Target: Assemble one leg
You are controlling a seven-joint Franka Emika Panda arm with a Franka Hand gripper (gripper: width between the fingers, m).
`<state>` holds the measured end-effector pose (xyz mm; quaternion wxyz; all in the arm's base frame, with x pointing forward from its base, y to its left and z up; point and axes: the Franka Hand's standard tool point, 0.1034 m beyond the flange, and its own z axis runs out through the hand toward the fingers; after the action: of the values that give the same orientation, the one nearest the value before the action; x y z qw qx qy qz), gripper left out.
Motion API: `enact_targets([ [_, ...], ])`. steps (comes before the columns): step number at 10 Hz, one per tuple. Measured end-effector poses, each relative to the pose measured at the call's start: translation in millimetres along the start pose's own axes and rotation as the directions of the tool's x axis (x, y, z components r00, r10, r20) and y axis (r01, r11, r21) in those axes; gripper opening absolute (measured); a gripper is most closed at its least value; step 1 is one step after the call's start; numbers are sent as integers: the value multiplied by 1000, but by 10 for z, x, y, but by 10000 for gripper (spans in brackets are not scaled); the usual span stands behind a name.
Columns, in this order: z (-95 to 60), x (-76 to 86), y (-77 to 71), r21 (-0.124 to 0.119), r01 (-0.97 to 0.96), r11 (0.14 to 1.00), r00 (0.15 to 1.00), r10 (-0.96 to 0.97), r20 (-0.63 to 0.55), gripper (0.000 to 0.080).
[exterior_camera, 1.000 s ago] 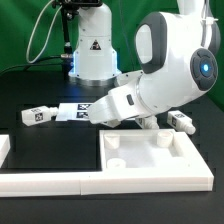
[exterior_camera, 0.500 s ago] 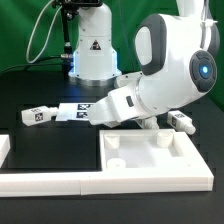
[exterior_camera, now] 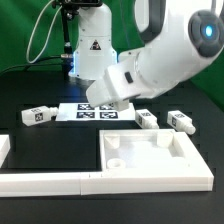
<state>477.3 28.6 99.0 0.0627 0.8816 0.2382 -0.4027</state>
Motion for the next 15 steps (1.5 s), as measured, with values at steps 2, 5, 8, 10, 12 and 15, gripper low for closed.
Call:
enact_targets([
  [2, -95, 18, 65, -26, -4, 1000, 988, 0, -152, 284],
  [5, -171, 36, 71, -19, -42, 999, 947, 33, -320, 284],
  [8, -952, 182, 65, 210, -110, 971, 849, 202, -488, 284],
  [10, -1125, 191, 134, 260, -158, 953, 738, 289, -610, 284],
  [12, -1109, 218, 201, 238, -176, 955, 664, 294, -688, 284],
  [15, -1294, 285, 213, 212, -211, 954, 516, 293, -805, 284],
])
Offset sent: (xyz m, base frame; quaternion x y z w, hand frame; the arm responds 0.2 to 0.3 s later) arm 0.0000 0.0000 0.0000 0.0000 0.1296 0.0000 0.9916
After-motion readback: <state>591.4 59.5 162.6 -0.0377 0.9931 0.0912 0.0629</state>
